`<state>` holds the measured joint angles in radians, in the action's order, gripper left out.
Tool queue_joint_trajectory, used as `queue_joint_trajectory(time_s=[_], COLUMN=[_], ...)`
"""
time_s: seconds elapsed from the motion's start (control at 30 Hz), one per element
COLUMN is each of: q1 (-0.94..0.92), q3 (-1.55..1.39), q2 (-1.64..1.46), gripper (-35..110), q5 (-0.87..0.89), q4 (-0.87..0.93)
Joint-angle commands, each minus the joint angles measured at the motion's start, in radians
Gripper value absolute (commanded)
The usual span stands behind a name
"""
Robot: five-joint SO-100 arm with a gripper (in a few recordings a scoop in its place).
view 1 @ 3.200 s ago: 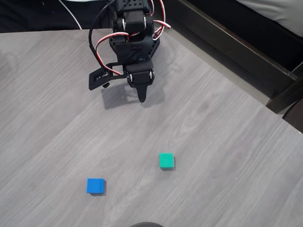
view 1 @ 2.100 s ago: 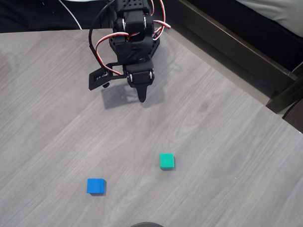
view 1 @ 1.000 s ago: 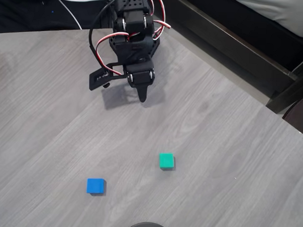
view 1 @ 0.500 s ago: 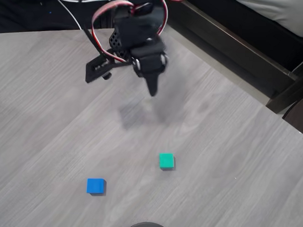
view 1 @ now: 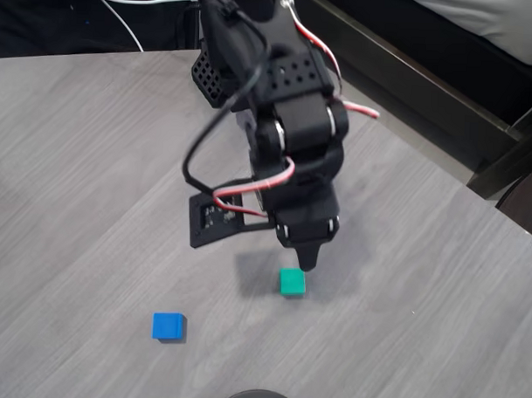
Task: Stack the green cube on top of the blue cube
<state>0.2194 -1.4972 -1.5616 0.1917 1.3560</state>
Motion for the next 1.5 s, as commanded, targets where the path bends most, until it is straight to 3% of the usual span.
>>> queue_joint_trajectory(time_s=[0.0,0.73,0.9,1.47], q1=[-0.014,-0.046,-0.031,-0.009], q3=[0.044,0.048,0.048,0.048], q2=[0.043,0.209,0.213,0.239], gripper=[20,20,33,33], q5=[0.009,-0.006,-0.034,-0.041], q4=[-0.012,-0.133,-0.123,-0.164])
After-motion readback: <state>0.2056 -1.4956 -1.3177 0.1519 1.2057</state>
